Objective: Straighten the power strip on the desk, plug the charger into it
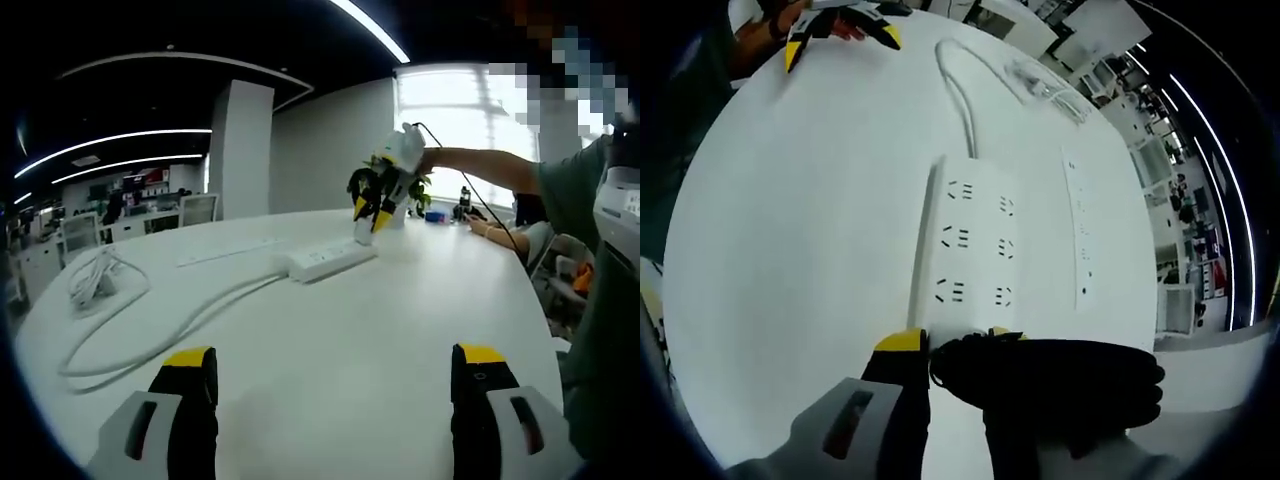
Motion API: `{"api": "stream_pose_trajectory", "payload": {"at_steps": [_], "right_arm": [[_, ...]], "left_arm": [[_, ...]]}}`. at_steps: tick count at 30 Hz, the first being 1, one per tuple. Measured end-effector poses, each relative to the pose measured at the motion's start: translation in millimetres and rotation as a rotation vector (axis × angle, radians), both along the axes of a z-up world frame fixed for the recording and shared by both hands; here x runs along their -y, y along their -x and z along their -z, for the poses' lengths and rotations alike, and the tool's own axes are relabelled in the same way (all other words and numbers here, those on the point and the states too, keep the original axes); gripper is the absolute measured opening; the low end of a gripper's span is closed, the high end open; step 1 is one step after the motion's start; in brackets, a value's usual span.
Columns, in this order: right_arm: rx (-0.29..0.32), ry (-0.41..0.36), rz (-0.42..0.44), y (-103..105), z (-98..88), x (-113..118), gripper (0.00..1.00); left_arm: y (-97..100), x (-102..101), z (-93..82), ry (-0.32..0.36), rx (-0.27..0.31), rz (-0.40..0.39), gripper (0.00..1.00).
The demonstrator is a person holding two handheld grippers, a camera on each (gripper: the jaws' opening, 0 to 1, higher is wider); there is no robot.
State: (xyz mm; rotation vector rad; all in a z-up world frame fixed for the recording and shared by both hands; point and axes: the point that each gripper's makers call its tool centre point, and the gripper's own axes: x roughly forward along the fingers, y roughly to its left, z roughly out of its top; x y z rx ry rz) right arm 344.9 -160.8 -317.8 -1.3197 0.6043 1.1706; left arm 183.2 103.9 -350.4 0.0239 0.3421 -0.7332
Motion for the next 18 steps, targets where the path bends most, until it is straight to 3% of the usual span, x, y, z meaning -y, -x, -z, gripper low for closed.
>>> {"api": "stream_pose_trajectory", "payload": {"at_steps": [6, 9, 12, 14, 18], "right_arm": [[-0.017, -0.002, -0.009, -0.5, 0.6, 1.0, 0.14], [-0.051, -0.08, -0.004, 0.0, -0.3, -1.0, 0.13], [-0.064, -0.084, -0.001, -3.4, 0.2, 8.3, 0.13], [-0.078, -0.155, 0.014, -5.1, -1.5, 6.3, 0.12], [-0.065, -0.143, 0.002, -4.3, -1.4, 7.7, 0.13]], "left_arm": [[-1.1, 0.4, 1.4, 0.004, -0.002, -0.002, 0.99], [-1.8, 0.2, 3.8, 0.01, -0.007, -0.002, 0.99], [-0.7, -1.9, 6.8, 0.003, -0.016, -0.005, 0.99], [-0.9, -4.7, 7.7, -0.001, -0.017, -0.011, 0.99], [-4.8, -7.6, 6.9, 0.001, -0.015, -0.026, 0.99]]}}
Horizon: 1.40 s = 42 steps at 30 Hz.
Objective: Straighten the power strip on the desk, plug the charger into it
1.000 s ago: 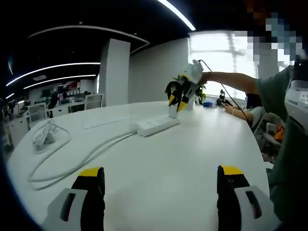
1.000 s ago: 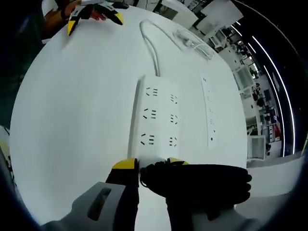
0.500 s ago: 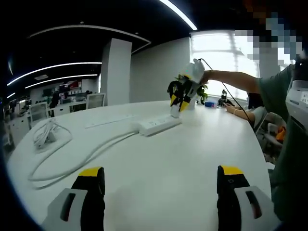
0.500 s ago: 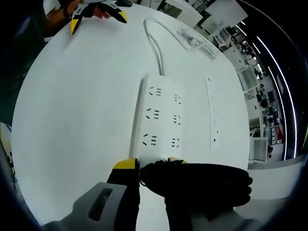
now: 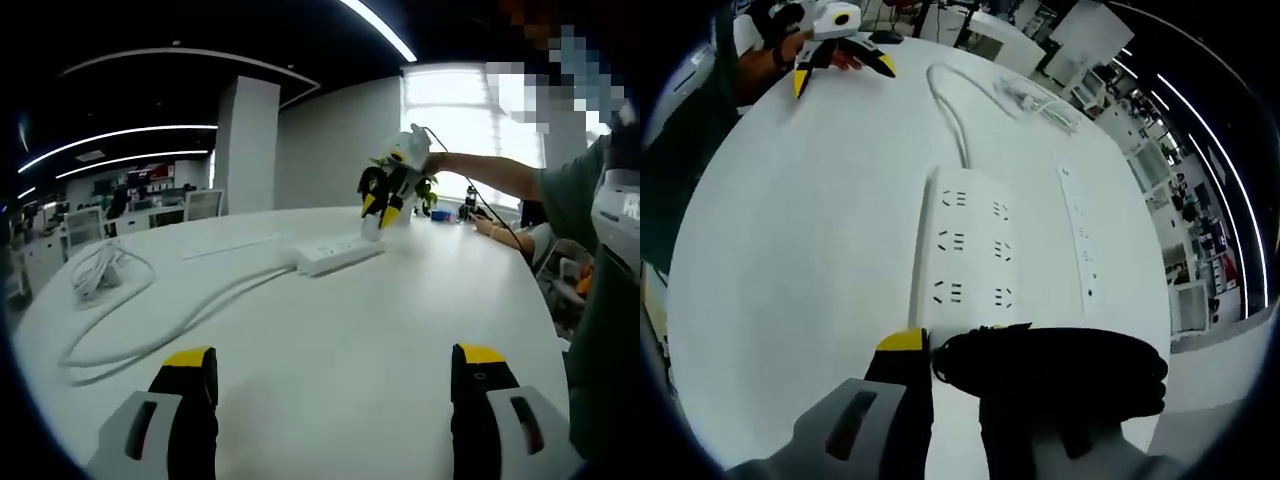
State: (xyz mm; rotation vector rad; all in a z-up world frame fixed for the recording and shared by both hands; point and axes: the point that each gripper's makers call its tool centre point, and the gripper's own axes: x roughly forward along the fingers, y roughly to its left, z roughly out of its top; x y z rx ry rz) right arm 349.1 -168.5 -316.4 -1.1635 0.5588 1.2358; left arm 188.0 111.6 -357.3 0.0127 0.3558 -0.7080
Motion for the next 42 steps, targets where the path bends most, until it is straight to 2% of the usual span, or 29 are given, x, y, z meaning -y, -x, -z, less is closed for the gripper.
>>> {"api": "stream_pose_trajectory", "payload": {"at_steps": [17, 26, 31, 37, 42], "right_arm": [[0.007, 0.0, 0.011, -1, 2.3, -1, 0.19], [0.034, -0.016, 0.021, -1, 3.2, -3, 0.2], [0.041, -0.027, 0.029, -1, 3.1, -3, 0.21], [0.058, -0.011, -0.003, 0, 4.5, -4, 0.22], [0.071, -0.003, -0.019, 1, 5.1, -5, 0.25]], "left_arm": [[-3.8, 11, -8.6, -0.012, 0.023, 0.026, 0.99], [-16.0, 14, -15.9, -0.005, 0.034, 0.02, 0.99], [-14.1, 21, -15.8, -0.007, 0.028, 0.042, 0.99], [-11.5, 23, -24.0, -0.012, 0.045, 0.048, 0.99], [-8.9, 24, -23.0, -0.023, 0.044, 0.056, 0.99]]}}
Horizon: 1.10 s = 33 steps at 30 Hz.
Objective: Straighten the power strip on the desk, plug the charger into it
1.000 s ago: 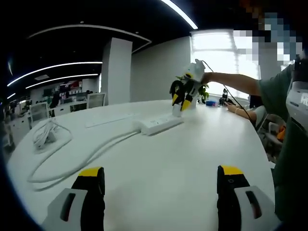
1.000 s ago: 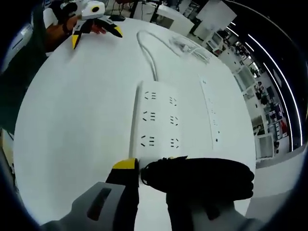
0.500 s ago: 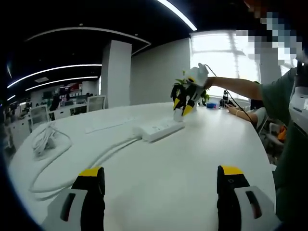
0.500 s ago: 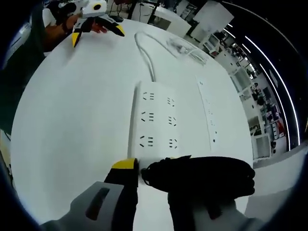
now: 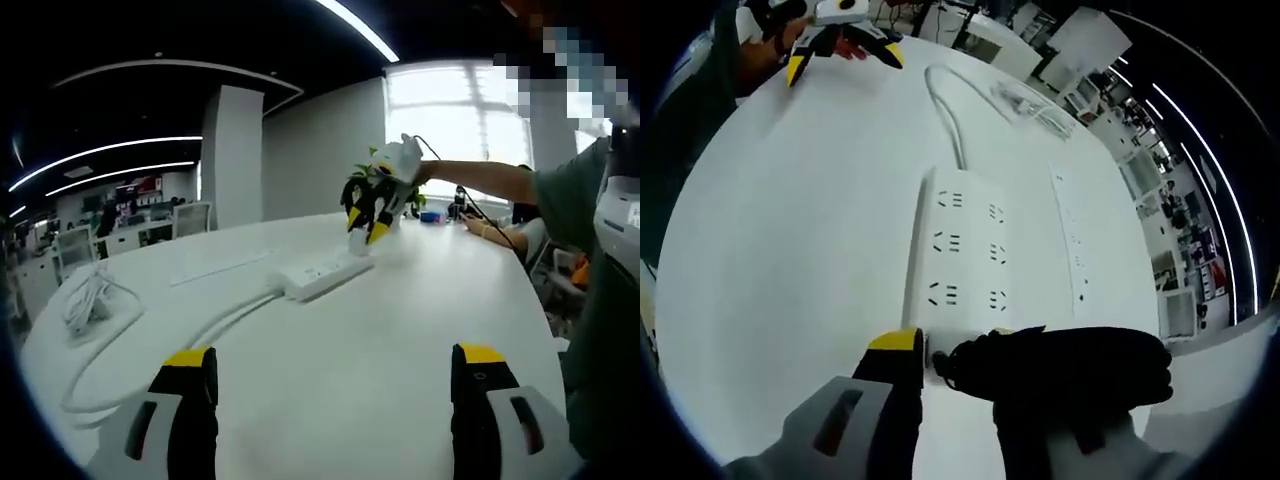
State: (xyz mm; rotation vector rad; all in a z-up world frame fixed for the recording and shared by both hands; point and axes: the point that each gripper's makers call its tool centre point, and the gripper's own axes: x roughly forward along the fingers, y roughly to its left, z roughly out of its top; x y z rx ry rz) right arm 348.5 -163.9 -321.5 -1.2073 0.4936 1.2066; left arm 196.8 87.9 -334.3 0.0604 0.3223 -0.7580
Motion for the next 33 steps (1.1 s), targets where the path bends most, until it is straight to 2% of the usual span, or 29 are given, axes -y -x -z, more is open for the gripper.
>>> {"api": "stream_pose_trajectory", "payload": {"at_steps": [8, 13, 20, 29, 33], "right_arm": [[0.04, -0.041, 0.009, -2, -12.3, 1, 0.31], [0.025, -0.069, 0.038, -2, -14.2, 7, 0.3], [0.036, -0.099, 0.067, 1, -18.5, 15, 0.32], [0.024, -0.204, 0.117, -2, -22.1, 18, 0.35], [0.035, -0.225, 0.129, -3, -24.6, 21, 0.33]], "left_arm": [[-1.1, -2, 2.2, 0.001, -0.004, -0.001, 0.99], [-1.8, 2, 3.0, 0.003, -0.008, 0.006, 0.99], [-2.2, 6, 2.7, 0.006, -0.006, 0.018, 0.99], [-1.9, 7, 5.1, 0.005, -0.017, 0.022, 0.99], [-2.5, 7, 4.0, 0.007, -0.015, 0.022, 0.99]]}}
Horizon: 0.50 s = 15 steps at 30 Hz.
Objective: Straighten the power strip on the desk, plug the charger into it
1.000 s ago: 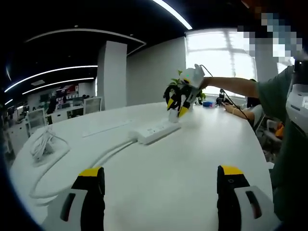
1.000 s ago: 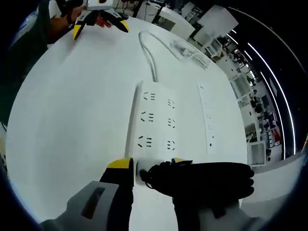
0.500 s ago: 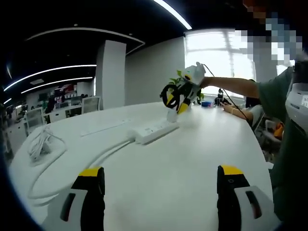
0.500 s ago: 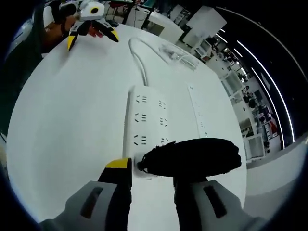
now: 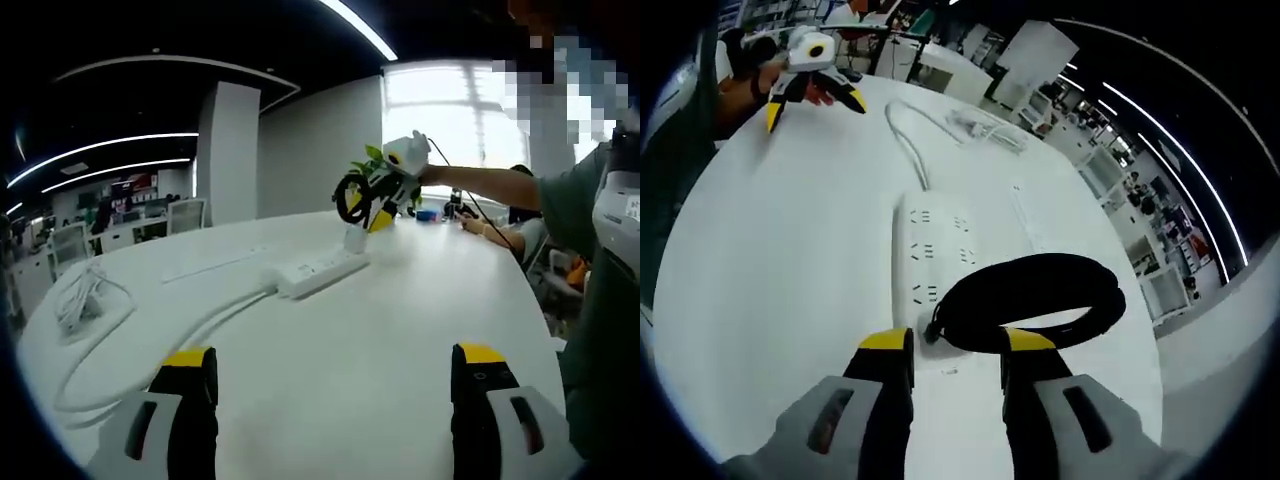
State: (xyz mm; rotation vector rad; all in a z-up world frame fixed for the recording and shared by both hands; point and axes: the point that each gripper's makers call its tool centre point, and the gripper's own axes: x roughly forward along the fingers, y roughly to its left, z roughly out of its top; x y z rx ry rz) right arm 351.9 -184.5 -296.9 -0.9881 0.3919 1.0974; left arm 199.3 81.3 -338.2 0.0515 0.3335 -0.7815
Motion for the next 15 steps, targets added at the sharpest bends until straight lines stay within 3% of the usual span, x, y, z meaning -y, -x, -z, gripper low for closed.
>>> {"api": "stream_pose_trajectory", "payload": {"at_steps": [15], "right_arm": [[-0.03, -0.109, 0.074, 11, 9.3, 16, 0.34]], "left_arm": [[-1.3, 1, -1.9, 0.017, 0.003, 0.006, 0.99]]}}
